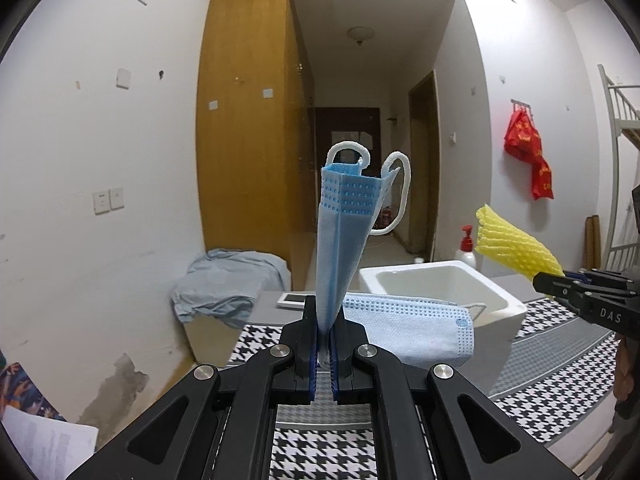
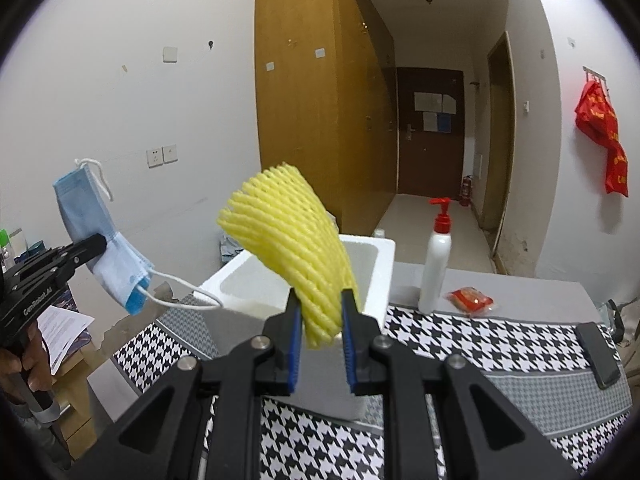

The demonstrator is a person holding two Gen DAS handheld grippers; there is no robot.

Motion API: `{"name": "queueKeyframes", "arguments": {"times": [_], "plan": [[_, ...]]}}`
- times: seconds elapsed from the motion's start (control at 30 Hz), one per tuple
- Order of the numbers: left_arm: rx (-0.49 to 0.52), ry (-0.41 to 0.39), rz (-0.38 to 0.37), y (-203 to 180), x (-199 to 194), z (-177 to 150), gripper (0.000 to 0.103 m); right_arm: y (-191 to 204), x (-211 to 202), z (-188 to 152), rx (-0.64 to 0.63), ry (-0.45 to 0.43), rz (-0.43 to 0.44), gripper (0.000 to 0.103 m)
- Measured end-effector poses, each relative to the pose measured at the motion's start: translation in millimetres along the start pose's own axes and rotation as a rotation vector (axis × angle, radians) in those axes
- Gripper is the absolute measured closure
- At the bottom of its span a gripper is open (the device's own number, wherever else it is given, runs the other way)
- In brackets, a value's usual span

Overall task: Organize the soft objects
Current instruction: 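Carry the yellow net with the right tool while the left tool carries the mask over the box, then open the right tool to drop the yellow foam net into the box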

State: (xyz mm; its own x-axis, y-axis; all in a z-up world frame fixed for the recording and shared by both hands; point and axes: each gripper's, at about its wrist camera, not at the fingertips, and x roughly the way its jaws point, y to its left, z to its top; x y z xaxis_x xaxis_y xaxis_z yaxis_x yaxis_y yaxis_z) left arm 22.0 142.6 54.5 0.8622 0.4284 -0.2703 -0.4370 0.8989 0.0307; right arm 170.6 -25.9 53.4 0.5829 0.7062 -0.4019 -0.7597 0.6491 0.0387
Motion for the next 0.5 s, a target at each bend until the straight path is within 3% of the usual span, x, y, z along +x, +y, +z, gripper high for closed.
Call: {"name": "queueKeyframes", "arguments": {"times": [0.5], "plan": [[-0.031, -0.002, 0.019, 23, 15, 3, 0.098, 2, 50, 16, 0.0, 0.049, 0.007, 0.082]]}}
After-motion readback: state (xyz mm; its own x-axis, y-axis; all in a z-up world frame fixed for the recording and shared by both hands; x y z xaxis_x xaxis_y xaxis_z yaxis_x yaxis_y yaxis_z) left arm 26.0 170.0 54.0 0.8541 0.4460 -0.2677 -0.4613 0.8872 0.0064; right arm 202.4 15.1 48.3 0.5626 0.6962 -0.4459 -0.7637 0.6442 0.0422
